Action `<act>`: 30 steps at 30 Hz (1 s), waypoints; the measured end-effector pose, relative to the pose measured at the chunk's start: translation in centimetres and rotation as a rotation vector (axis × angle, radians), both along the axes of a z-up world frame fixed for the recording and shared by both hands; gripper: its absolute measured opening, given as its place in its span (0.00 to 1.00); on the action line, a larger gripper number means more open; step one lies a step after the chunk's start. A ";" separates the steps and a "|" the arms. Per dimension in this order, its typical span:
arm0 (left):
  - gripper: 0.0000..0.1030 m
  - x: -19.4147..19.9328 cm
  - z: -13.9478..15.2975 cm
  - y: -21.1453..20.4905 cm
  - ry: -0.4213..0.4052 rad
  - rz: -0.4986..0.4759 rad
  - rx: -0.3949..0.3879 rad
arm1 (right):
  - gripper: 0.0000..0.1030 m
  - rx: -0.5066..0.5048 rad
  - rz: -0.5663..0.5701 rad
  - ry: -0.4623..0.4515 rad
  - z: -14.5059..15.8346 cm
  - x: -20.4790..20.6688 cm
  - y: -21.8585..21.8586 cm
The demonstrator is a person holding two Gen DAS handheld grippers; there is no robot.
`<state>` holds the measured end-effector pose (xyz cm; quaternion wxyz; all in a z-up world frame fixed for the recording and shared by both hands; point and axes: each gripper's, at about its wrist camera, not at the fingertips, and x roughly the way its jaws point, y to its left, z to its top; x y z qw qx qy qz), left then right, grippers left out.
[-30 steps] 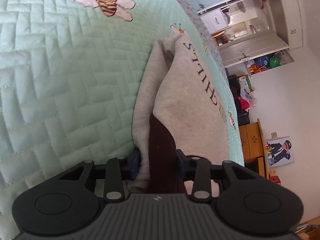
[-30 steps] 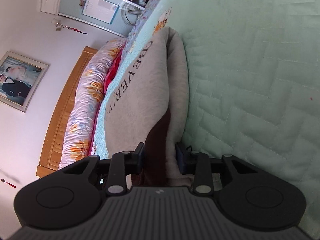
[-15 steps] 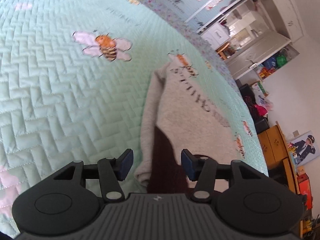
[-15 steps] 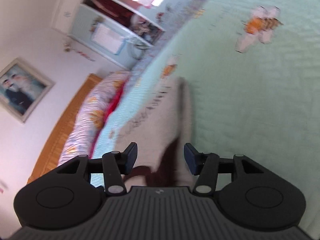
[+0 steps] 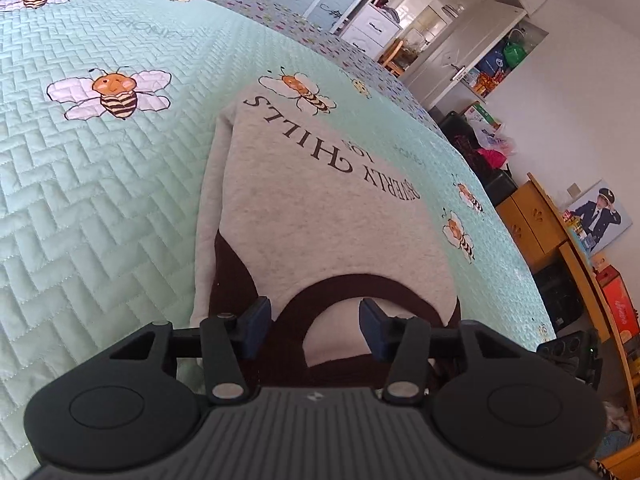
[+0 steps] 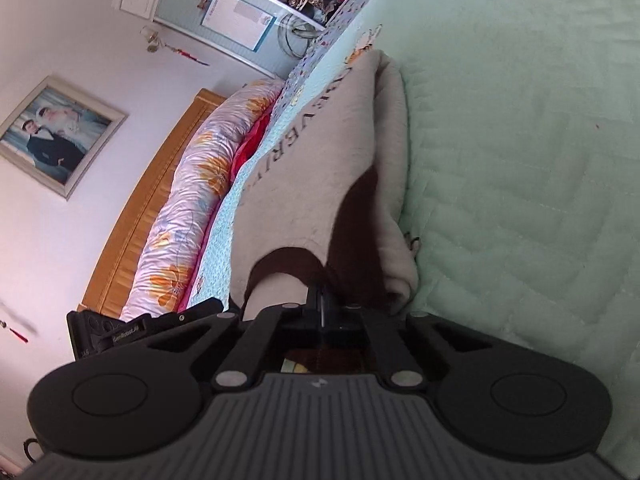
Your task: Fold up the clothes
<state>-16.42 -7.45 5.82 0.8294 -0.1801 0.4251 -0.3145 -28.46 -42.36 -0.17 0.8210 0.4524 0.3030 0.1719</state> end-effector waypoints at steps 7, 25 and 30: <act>0.51 -0.3 3.6 0.6 -0.063 -0.056 -0.070 | 0.11 -0.011 -0.027 -0.104 4.9 0.3 0.4; 0.41 14.4 -3.0 -3.7 0.048 0.218 -0.059 | 0.01 -0.034 0.050 0.029 -0.2 21.5 5.4; 0.41 13.9 -4.5 -2.3 0.035 0.221 -0.138 | 0.00 -0.081 0.050 0.005 -0.3 20.9 5.9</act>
